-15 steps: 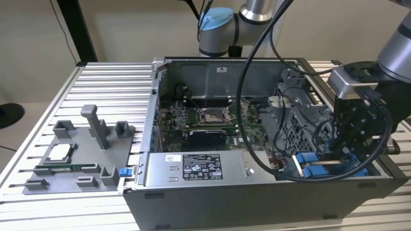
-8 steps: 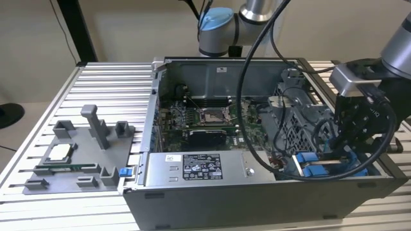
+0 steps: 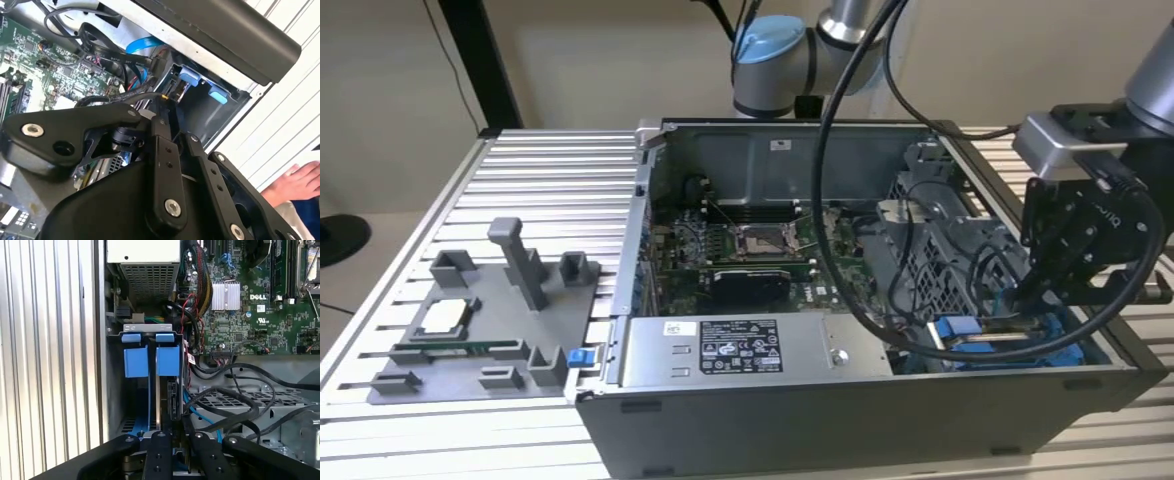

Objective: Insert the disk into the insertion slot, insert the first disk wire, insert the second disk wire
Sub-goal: 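Insert the first disk wire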

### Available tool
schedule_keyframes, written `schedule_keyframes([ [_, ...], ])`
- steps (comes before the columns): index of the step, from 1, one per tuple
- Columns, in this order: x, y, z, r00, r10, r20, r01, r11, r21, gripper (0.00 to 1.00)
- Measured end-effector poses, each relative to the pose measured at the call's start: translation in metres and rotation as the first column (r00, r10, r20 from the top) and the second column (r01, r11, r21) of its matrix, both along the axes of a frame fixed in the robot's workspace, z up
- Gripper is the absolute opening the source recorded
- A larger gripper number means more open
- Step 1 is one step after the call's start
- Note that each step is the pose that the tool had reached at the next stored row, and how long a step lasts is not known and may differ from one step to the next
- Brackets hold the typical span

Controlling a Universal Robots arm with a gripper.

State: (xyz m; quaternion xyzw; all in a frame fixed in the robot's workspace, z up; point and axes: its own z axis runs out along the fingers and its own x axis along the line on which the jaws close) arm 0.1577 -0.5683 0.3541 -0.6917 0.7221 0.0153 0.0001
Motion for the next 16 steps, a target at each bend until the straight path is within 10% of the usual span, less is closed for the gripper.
schedule_keyframes([
  [16, -0.001, 0.002, -0.0126, 0.9999, 0.004, 0.0142, -0.004, 1.0, -0.0057, 0.0],
])
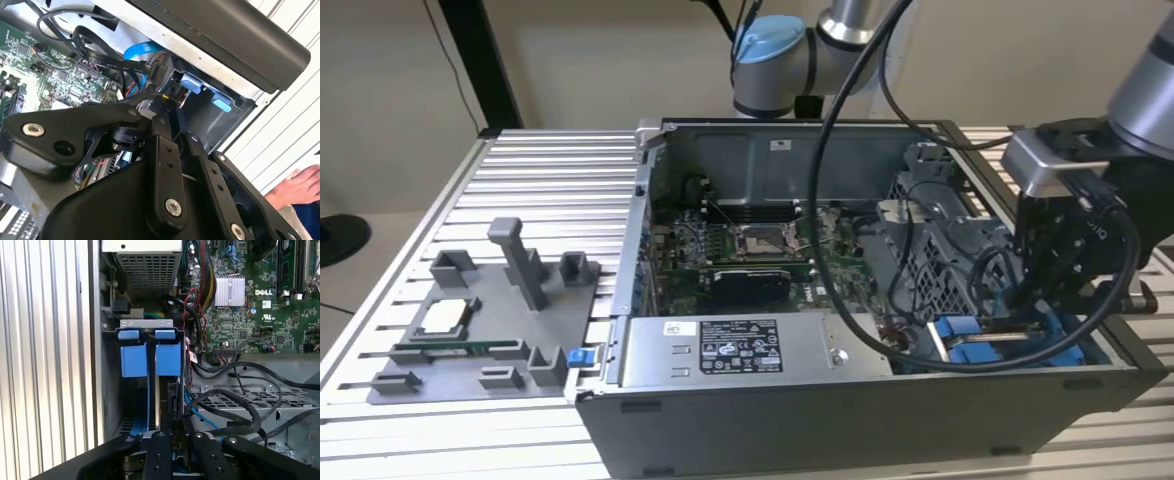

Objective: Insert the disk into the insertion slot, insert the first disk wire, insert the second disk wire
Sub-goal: 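Insert the first disk wire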

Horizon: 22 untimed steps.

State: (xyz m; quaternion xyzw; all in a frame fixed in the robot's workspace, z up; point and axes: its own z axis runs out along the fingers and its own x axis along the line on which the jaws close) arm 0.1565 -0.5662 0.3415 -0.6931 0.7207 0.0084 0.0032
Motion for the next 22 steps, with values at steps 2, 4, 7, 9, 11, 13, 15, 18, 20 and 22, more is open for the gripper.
schedule_keyframes([
  [2, -0.001, 0.0003, -0.0007, 1.0, 0.0, 0.0005, 0.0, 1.0, -0.0008, 0.0],
  [4, -0.0012, 0.0003, -0.0012, 1.0, 0.0, 0.0007, 0.0, 1.0, -0.0025, 0.0],
  [7, -0.0014, 0.0004, -0.0022, 1.0, 0.0, 0.0008, 0.0, 1.0, -0.0054, 0.0],
  [9, -0.0015, 0.0003, -0.0031, 1.0, 0.0, 0.0014, 0.0, 1.0, -0.0069, 0.0],
  [11, -0.0016, 0.0003, -0.0048, 1.0, 0.0, 0.002, 0.0, 1.0, -0.0088, 0.0],
  [13, -0.0017, 0.0005, -0.007, 1.0, 0.0, 0.0029, 0.0, 0.9999, -0.011, 0.0],
  [15, -0.0018, 0.0006, -0.0078, 1.0, 0.0, 0.0038, 0.0, 0.9999, -0.0106, 0.0],
  [18, -0.0018, 0.0008, -0.0077, 1.0, 0.0, 0.004, 0.0, 0.9999, -0.0109, 0.0],
  [20, -0.0018, 0.0009, -0.0076, 1.0, 0.0, 0.0041, 0.0, 0.9999, -0.0112, 0.0],
  [22, -0.0018, 0.0011, -0.0072, 1.0, 0.0, 0.0042, 0.0, 0.9999, -0.0118, 0.0],
])
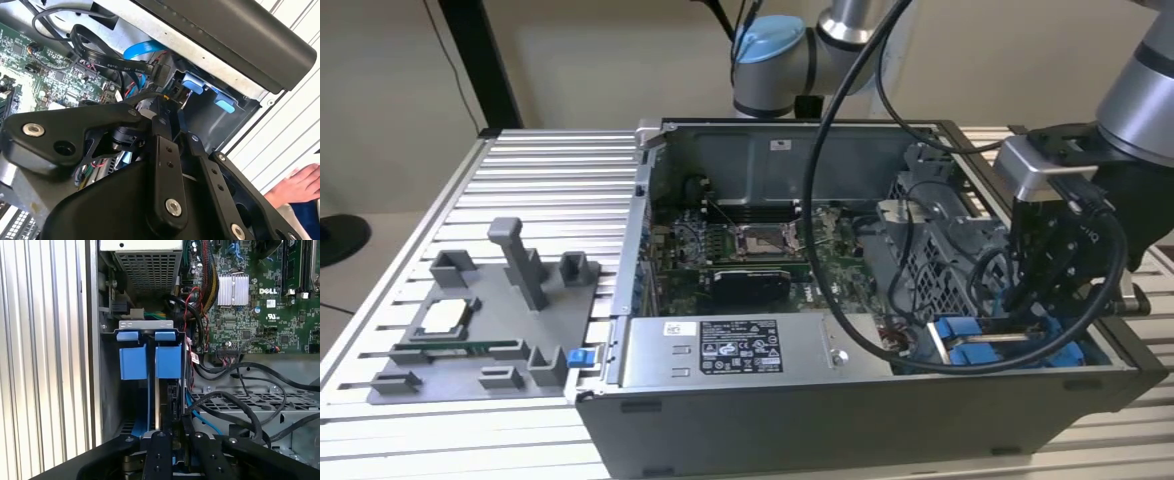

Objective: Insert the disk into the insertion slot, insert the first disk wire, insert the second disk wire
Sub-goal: 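Insert the first disk wire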

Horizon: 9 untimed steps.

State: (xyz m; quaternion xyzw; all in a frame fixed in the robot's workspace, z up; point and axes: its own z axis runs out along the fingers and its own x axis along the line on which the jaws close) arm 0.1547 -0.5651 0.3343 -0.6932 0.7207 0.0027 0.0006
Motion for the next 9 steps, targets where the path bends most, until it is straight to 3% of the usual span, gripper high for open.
schedule_keyframes([
  [9, 0.0, 0.0003, 0.0003, 1.0, 0.0, 0.0, 0.0, 1.0, 0.0019, 0.0],
])
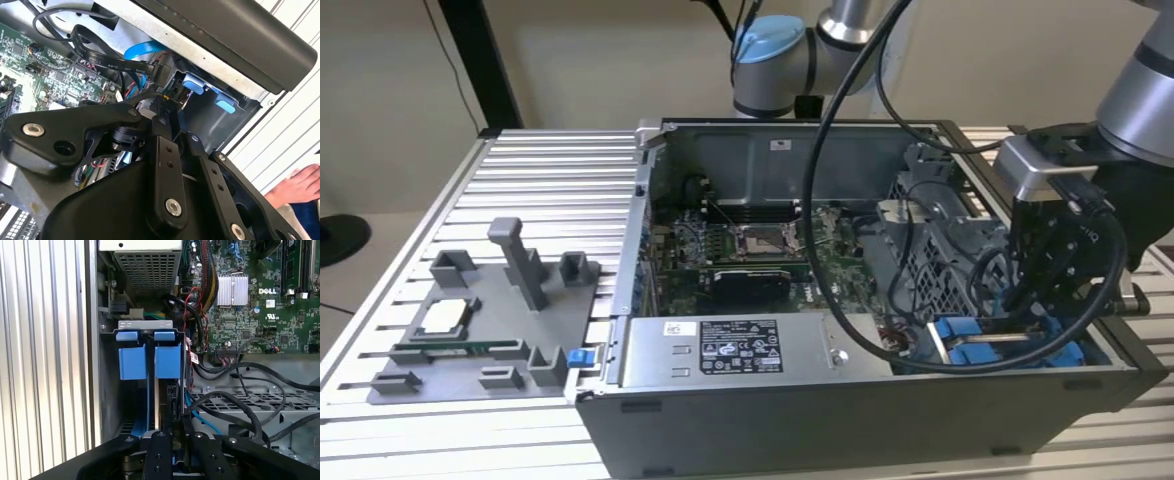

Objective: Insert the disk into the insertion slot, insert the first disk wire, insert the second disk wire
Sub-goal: 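Insert the first disk wire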

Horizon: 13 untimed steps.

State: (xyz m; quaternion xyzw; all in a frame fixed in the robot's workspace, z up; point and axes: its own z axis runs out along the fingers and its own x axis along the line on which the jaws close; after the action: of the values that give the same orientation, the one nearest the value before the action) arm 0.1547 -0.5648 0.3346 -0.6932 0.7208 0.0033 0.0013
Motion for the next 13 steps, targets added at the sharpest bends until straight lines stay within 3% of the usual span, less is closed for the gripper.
schedule_keyframes([
  [8, 0.0, 0.0002, 0.0059, 1.0, 0.0, 0.0003, 0.0, 1.0, 0.0001, 0.0],
  [13, 0.0001, 0.0002, 0.0059, 1.0, 0.0, 0.0028, 0.0, 1.0, 0.0009, 0.0],
])
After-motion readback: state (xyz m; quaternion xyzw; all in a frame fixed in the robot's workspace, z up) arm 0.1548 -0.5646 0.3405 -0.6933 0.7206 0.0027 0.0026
